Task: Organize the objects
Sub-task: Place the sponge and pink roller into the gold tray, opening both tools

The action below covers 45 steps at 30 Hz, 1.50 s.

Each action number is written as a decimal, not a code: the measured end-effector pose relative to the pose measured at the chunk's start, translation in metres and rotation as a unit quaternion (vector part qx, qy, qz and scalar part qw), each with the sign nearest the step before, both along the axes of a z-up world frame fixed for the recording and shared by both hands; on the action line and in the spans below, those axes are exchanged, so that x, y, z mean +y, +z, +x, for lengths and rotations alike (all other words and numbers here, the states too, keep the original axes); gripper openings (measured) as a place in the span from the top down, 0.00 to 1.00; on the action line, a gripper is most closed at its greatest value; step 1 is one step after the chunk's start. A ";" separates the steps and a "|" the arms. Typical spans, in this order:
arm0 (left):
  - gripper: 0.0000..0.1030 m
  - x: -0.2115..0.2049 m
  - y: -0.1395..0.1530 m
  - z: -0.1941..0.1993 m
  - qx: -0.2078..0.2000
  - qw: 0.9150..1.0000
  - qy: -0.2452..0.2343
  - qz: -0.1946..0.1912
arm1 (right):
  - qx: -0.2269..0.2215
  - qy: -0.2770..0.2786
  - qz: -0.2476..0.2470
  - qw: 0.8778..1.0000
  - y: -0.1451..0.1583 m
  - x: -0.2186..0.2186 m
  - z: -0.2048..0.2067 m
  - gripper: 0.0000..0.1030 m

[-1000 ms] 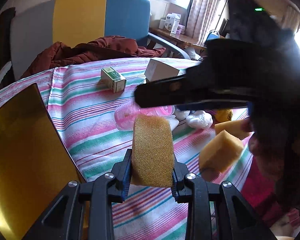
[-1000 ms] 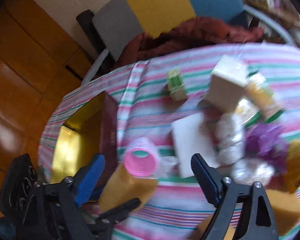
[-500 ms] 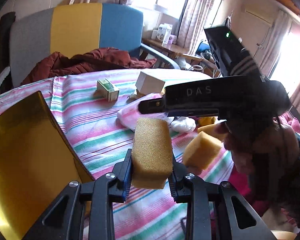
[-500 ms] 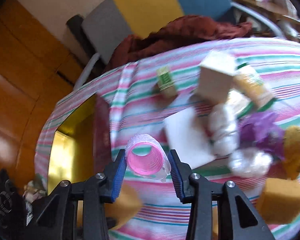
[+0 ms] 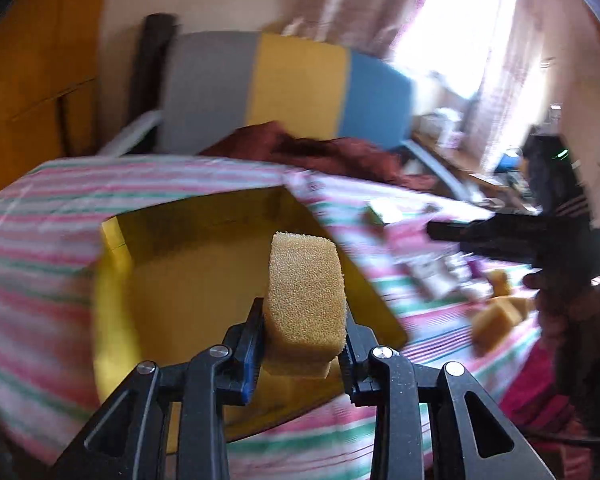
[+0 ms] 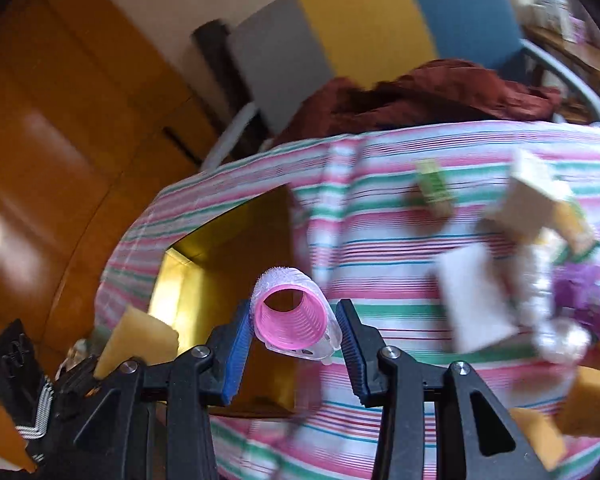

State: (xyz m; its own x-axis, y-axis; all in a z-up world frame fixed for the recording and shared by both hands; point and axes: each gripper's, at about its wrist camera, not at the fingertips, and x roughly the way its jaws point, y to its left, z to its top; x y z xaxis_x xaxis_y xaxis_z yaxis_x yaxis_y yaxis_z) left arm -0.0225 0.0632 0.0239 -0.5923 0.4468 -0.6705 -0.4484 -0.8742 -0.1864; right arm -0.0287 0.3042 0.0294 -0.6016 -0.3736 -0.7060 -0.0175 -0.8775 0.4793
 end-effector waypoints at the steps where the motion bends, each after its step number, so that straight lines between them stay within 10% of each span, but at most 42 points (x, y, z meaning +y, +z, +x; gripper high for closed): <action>1: 0.68 -0.011 -0.006 -0.001 -0.005 1.000 0.018 -0.011 | -0.002 0.013 -0.001 1.000 -0.001 -0.014 -0.004 0.59; 8: 0.65 -0.058 -0.042 -0.001 -0.047 0.995 0.077 -0.032 | -0.029 0.068 -0.004 0.997 -0.018 -0.090 -0.051 0.59; 13: 0.28 -0.080 -0.044 0.008 -0.040 0.993 0.105 -0.019 | -0.046 0.086 -0.017 0.995 -0.025 -0.129 -0.086 0.57; 20: 0.26 -0.103 -0.032 0.004 -0.030 0.992 0.122 0.006 | -0.035 0.100 -0.032 0.994 -0.019 -0.153 -0.088 0.49; 45: 0.15 -0.101 0.007 0.014 0.018 0.981 0.193 -0.020 | 0.039 0.067 0.166 0.983 -0.012 -0.142 -0.002 0.26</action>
